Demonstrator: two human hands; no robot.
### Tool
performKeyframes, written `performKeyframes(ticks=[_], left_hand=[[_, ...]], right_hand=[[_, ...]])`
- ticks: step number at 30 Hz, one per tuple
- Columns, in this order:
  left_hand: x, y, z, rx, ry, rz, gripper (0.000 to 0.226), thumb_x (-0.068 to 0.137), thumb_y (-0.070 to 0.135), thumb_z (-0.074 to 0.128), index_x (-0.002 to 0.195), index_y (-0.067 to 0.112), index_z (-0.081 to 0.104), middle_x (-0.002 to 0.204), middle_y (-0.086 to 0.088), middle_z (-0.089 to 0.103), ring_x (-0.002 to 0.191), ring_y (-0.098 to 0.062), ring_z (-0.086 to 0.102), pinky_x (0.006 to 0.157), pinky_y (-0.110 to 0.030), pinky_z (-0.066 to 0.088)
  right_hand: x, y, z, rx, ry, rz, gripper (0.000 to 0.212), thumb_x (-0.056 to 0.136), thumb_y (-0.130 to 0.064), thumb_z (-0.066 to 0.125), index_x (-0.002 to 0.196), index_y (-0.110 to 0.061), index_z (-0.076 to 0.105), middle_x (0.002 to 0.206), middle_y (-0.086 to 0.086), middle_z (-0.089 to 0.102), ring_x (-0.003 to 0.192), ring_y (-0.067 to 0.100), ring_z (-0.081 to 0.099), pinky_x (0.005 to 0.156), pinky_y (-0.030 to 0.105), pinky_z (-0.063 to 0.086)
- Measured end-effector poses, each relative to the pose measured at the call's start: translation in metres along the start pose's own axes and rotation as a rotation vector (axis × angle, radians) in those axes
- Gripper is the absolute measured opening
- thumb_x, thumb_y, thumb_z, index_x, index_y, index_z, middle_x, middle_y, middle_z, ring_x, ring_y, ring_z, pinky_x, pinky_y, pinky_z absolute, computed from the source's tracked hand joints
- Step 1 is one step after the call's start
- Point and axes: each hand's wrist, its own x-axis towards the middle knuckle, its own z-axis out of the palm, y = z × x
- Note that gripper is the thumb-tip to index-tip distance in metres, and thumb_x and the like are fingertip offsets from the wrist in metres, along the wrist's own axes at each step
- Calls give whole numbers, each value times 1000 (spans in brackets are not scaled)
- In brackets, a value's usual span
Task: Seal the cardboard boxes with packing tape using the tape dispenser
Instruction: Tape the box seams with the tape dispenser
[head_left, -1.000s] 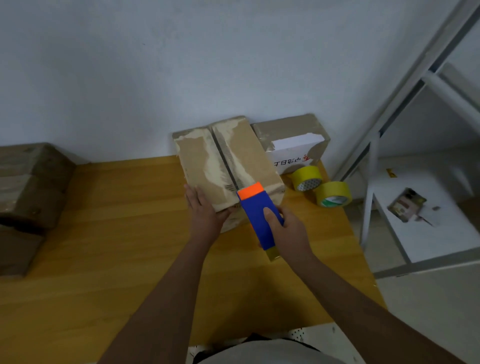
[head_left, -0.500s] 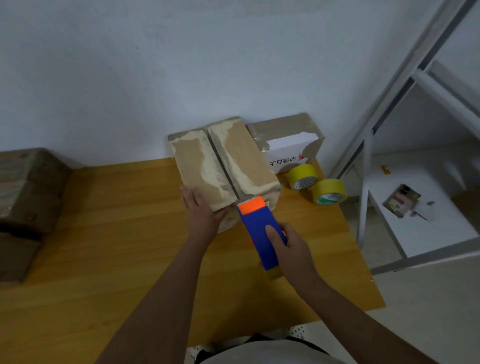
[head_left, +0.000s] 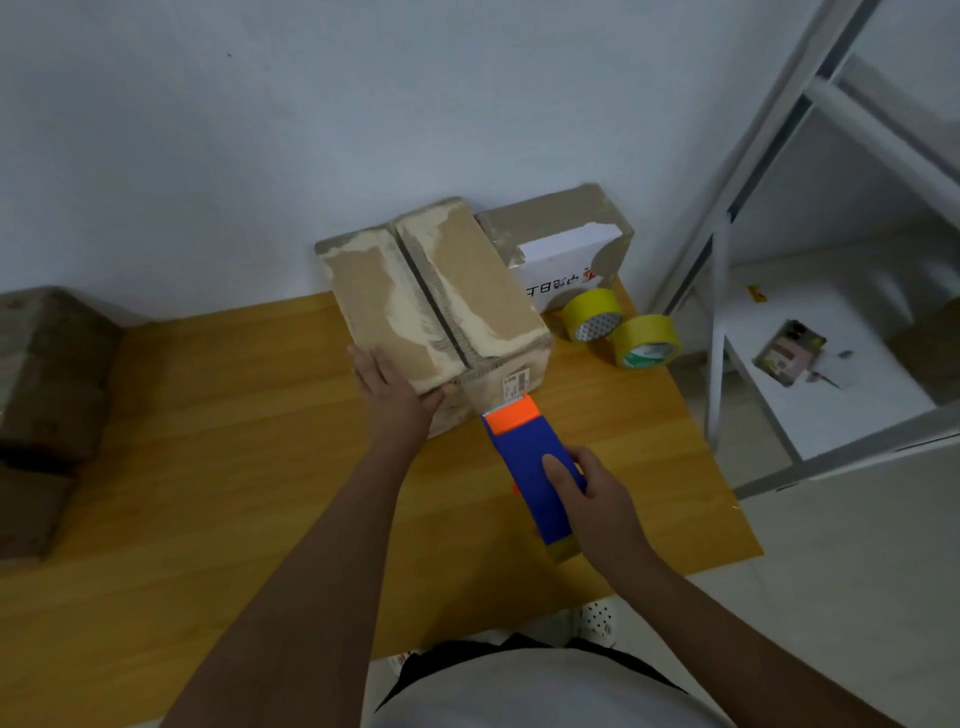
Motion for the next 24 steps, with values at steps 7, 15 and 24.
performKeyframes(ticks=[7,15,24], left_hand=[[2,2,-5,-3,-51,-16,115,84,48,71,153,-5,-4,159,-28,-17,149,-43,-7,122,-49,8],[3,-2,-9,28,-104,15,117,84,49,70,153,-6,-7,158,-28,-21,148,-42,-11,122,-48,5],[20,0,-28,366,-117,259,97,92,67,41,157,11,-4,162,-17,-18,149,-34,-17,117,-50,-13]], right_hand=[[-5,14,3,-1,21,30,53,90,-56,47,131,-23,51,95,18,68,78,44,65,65,60,53],[16,19,21,-97,4,67,47,98,-49,45,134,-19,45,96,-2,66,76,24,70,69,52,57],[36,22,40,-100,50,110,52,97,-51,46,137,-18,44,90,-15,59,77,8,65,66,37,58]])
